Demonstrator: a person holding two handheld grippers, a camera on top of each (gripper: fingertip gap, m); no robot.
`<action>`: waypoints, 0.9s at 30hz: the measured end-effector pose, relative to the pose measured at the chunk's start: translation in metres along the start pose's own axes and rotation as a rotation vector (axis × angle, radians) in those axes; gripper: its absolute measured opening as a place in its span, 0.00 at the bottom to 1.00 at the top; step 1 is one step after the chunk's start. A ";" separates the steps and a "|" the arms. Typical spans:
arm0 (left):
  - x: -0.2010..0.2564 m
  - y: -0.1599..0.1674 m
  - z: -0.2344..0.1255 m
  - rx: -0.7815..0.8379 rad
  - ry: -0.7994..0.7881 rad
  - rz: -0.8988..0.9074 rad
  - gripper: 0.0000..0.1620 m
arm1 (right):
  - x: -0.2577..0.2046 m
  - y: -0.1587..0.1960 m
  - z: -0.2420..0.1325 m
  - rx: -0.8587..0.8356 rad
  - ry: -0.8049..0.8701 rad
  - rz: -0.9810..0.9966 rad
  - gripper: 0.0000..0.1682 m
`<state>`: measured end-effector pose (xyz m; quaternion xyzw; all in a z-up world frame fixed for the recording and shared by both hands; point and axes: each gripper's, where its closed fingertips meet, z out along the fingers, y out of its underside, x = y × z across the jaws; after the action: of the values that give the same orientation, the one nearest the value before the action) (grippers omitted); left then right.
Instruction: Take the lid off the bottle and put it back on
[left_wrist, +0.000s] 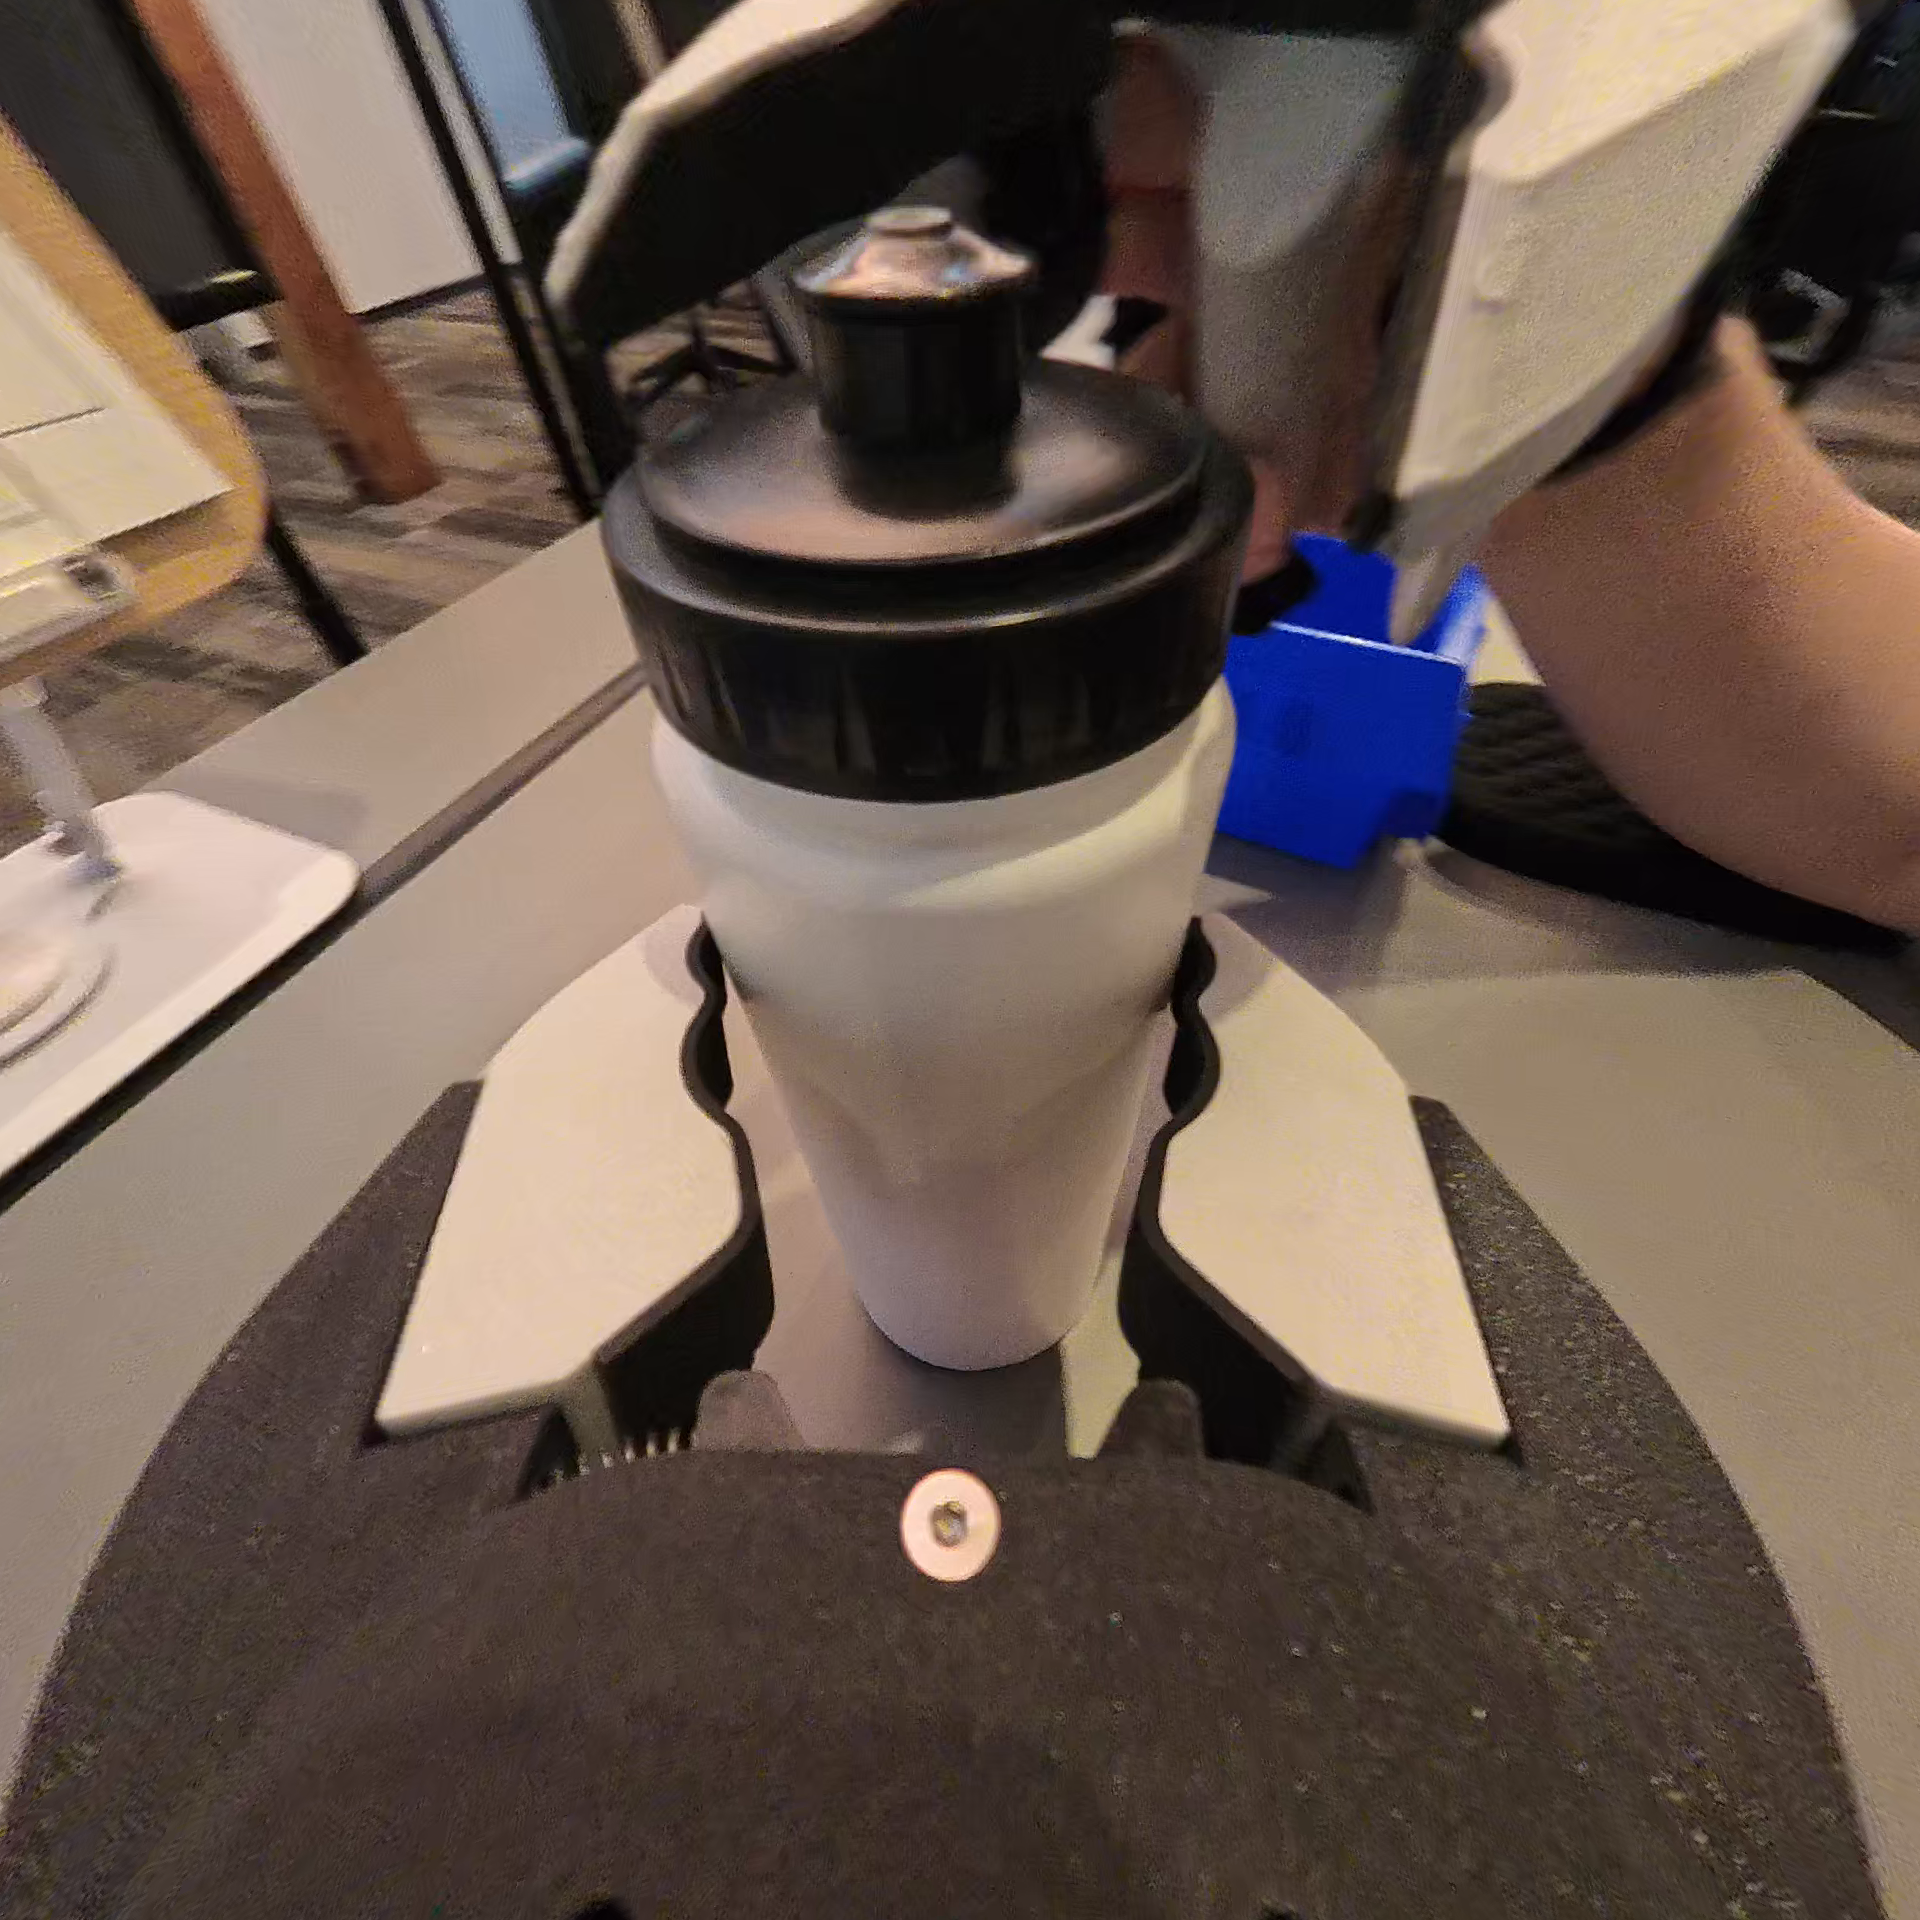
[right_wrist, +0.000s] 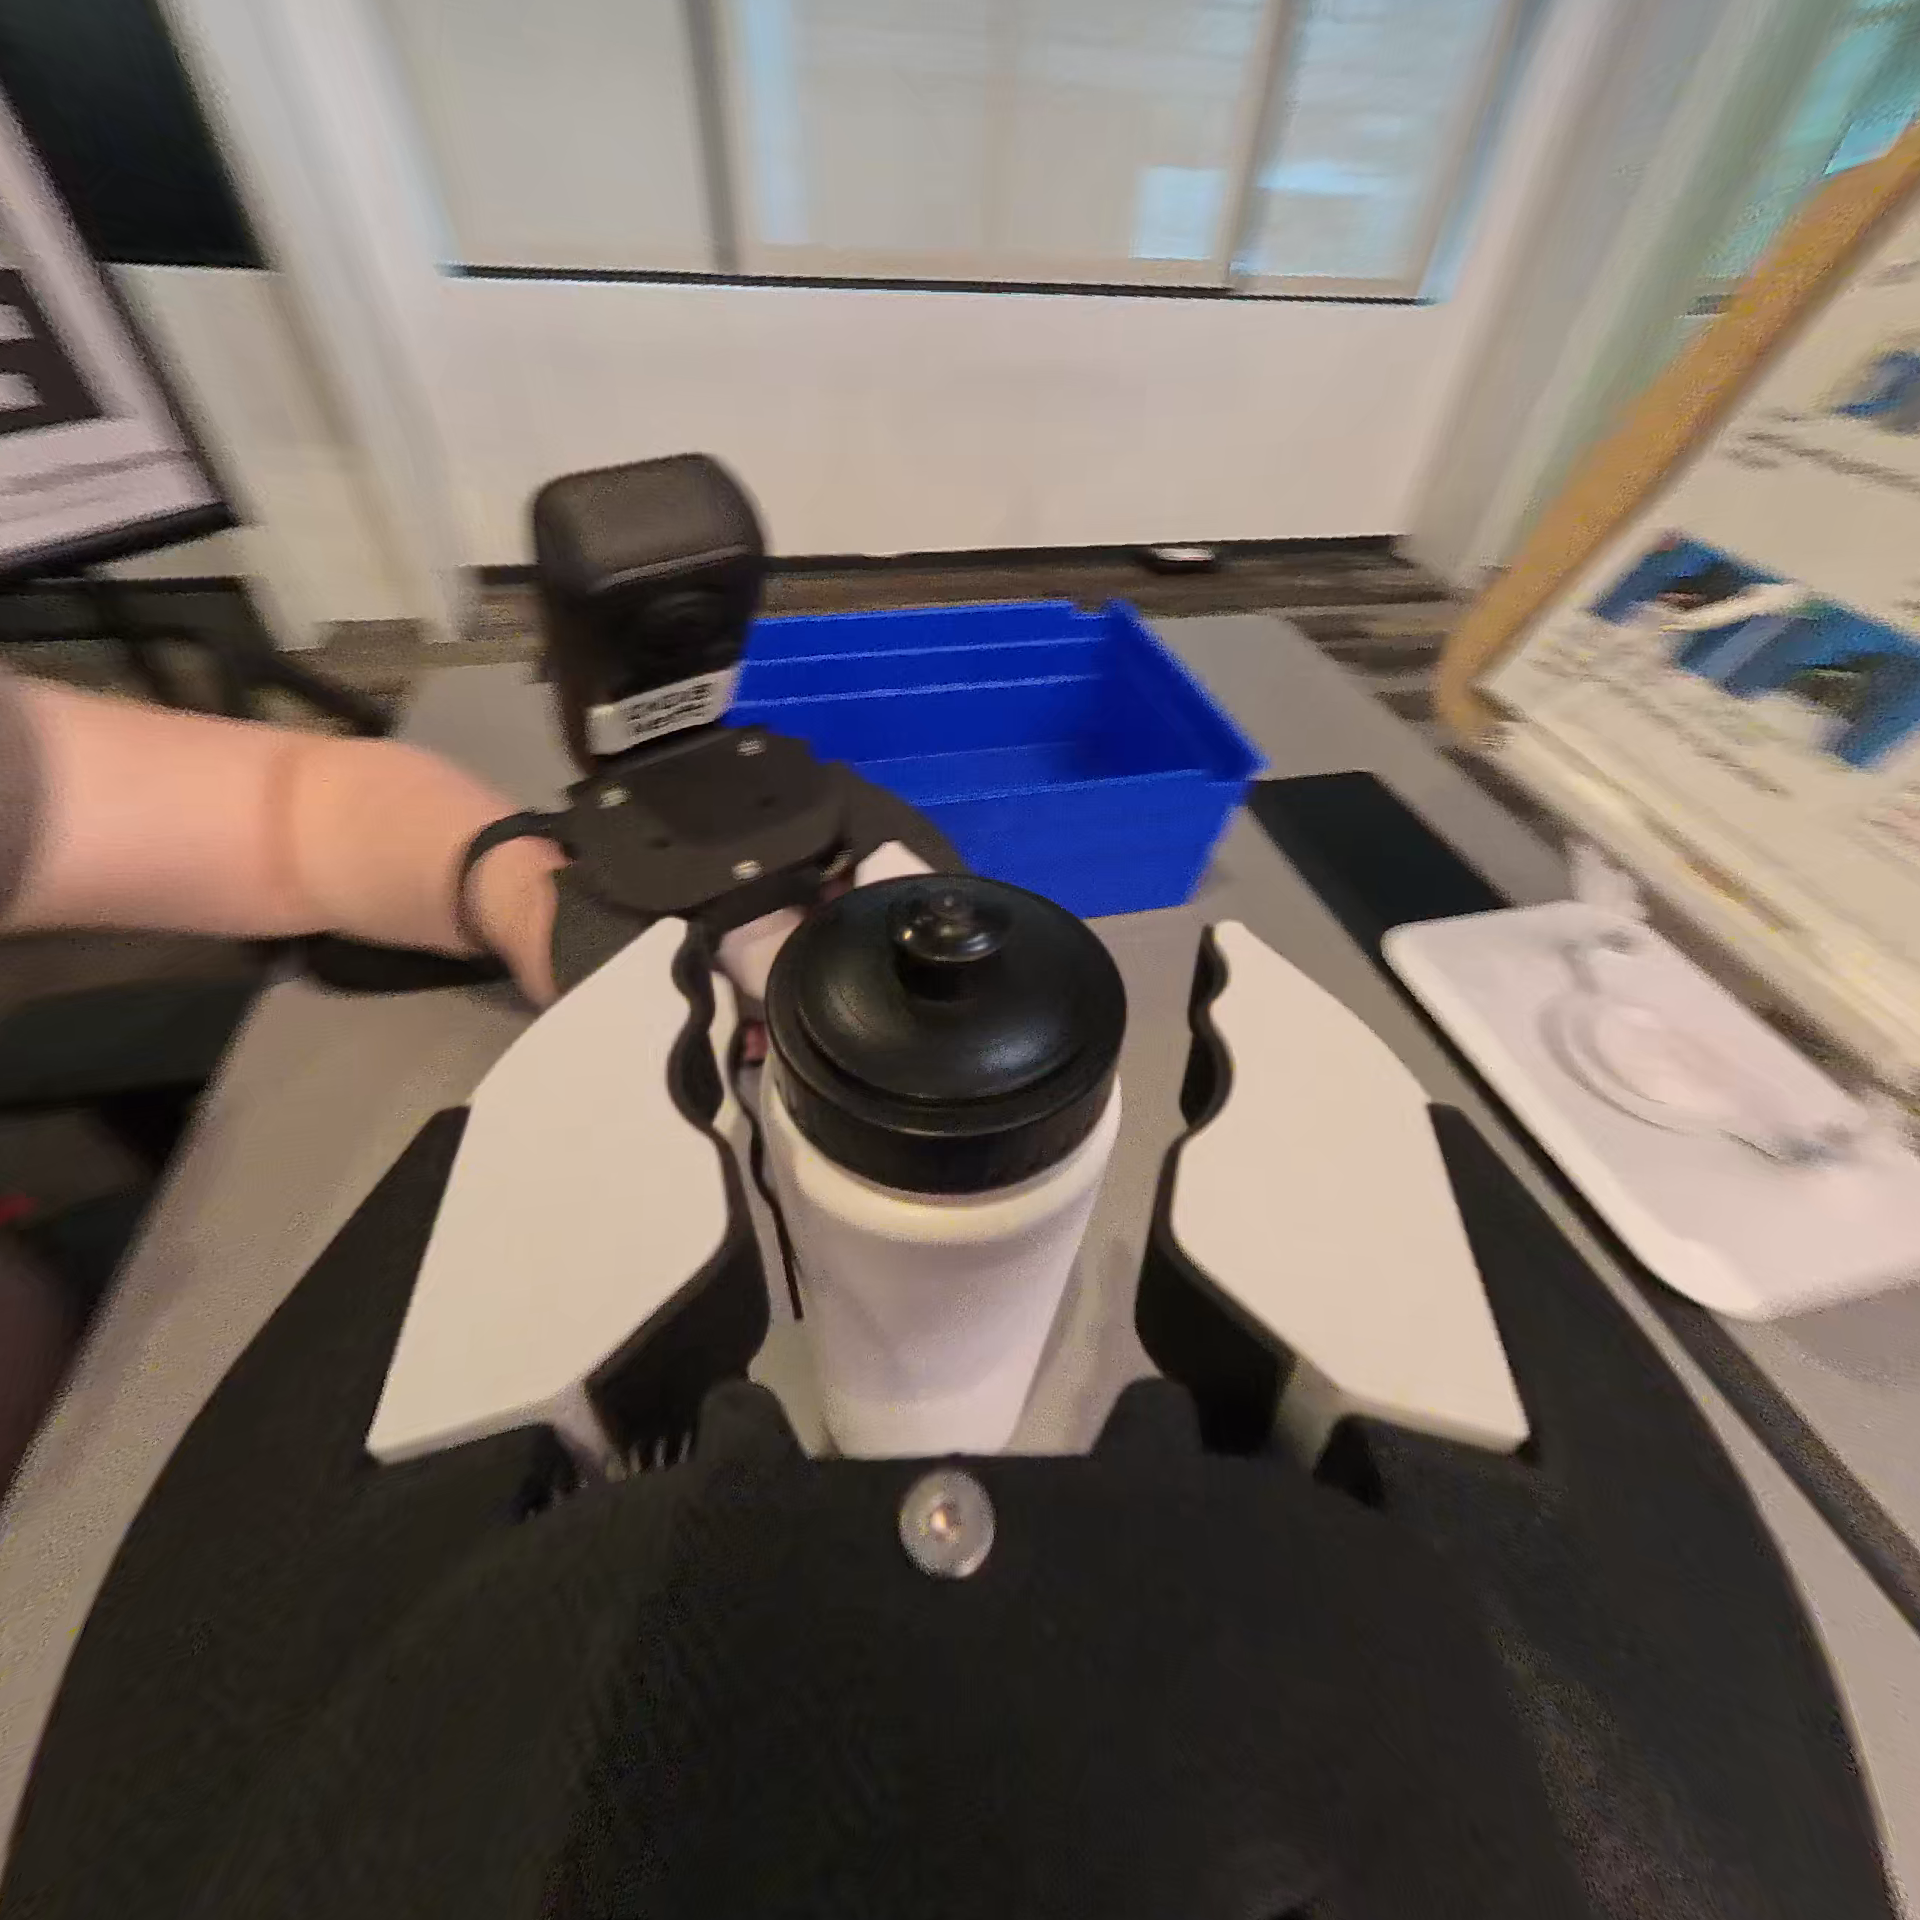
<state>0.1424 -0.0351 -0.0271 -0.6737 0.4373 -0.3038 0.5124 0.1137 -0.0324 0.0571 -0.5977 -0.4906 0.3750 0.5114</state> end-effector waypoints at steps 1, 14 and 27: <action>-0.007 0.000 -0.001 0.007 -0.036 -0.020 0.51 | 0.006 0.000 0.004 -0.016 0.096 -0.005 0.53; -0.014 0.002 -0.004 -0.006 -0.090 0.013 0.51 | 0.004 0.018 0.013 -0.132 0.148 0.012 0.45; 0.023 -0.003 0.001 0.063 0.174 0.023 0.51 | -0.020 0.015 -0.007 0.023 -0.276 -0.040 0.46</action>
<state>0.1544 -0.0553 -0.0259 -0.6232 0.4782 -0.3688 0.4968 0.1183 -0.0535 0.0431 -0.5245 -0.5637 0.4490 0.4533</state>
